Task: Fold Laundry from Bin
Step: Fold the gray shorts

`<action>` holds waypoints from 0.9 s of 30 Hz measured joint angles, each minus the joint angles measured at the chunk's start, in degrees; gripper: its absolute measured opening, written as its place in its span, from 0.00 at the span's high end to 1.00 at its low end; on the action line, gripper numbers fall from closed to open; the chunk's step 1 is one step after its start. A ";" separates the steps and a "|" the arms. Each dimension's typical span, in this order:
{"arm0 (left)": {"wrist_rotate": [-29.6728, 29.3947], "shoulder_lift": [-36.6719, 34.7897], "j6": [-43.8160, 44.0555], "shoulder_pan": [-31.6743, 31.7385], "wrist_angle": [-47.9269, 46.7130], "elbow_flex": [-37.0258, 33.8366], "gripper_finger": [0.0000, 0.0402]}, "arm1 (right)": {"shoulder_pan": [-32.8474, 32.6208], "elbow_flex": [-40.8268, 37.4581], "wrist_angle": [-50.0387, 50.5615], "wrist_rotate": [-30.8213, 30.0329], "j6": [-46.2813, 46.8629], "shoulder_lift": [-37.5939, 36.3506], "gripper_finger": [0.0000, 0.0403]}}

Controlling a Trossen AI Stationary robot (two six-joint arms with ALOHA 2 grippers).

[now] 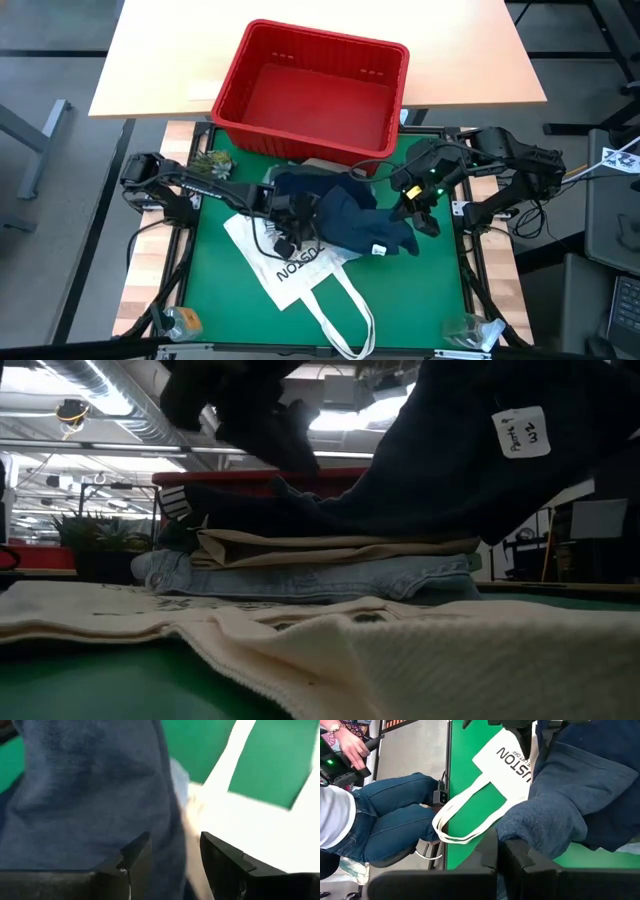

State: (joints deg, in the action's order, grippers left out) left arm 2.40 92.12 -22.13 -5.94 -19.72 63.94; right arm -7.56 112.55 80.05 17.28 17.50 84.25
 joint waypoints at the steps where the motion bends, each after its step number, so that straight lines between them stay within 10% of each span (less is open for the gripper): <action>1: -1.66 0.00 -1.62 -0.47 -0.72 0.00 0.59 | 0.00 0.00 0.00 -0.15 0.00 0.00 0.98; 27: -11.40 2.47 -5.14 -1.99 -5.87 0.00 0.67 | 0.00 -0.04 0.76 -6.59 -0.02 -0.04 0.98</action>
State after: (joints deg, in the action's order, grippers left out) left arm -8.99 94.59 -27.27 -7.92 -25.58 63.94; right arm -7.55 112.51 80.82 10.68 17.48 84.20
